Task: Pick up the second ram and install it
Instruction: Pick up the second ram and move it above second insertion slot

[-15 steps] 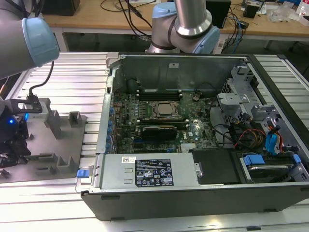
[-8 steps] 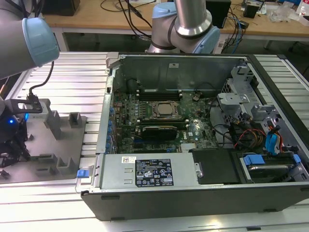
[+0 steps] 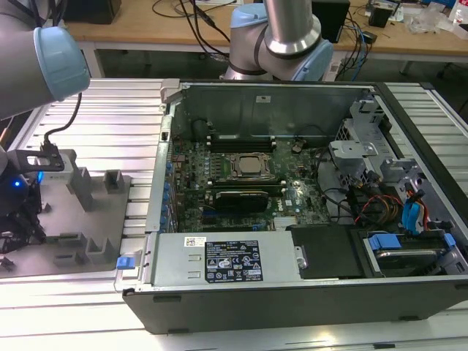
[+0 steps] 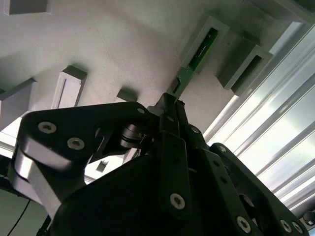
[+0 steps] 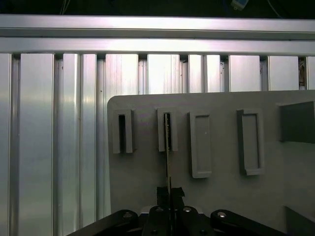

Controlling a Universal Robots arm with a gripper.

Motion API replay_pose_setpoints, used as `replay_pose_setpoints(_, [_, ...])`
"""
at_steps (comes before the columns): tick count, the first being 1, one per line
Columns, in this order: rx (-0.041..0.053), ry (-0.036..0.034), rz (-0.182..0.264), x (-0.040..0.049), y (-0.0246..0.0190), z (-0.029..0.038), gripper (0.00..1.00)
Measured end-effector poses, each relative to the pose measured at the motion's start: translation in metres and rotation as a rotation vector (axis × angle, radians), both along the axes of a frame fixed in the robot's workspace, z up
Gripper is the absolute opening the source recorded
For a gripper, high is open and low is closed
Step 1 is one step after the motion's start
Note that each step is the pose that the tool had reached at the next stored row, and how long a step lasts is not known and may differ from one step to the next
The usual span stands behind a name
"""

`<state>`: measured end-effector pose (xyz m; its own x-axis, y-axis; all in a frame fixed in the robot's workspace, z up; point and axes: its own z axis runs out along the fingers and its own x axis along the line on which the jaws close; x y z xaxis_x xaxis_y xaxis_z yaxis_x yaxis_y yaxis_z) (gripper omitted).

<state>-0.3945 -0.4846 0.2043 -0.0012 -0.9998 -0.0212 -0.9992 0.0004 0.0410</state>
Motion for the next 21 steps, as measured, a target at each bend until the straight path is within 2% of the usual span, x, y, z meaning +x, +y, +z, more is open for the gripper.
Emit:
replay_pose_setpoints(6, [0.0004, -0.0004, 0.0, 0.0001, 0.0001, 0.0009, 0.13])
replay_pose_setpoints(11, [0.0, -0.0001, 0.0, 0.0, 0.0, 0.0104, 0.13])
replay_pose_setpoints(19, [0.0, 0.0, 0.0, 0.0, 0.0001, 0.0209, 0.13])
replay_pose_setpoints(21, [0.0, 0.0, 0.0, 0.0, 0.0001, 0.0259, 0.13])
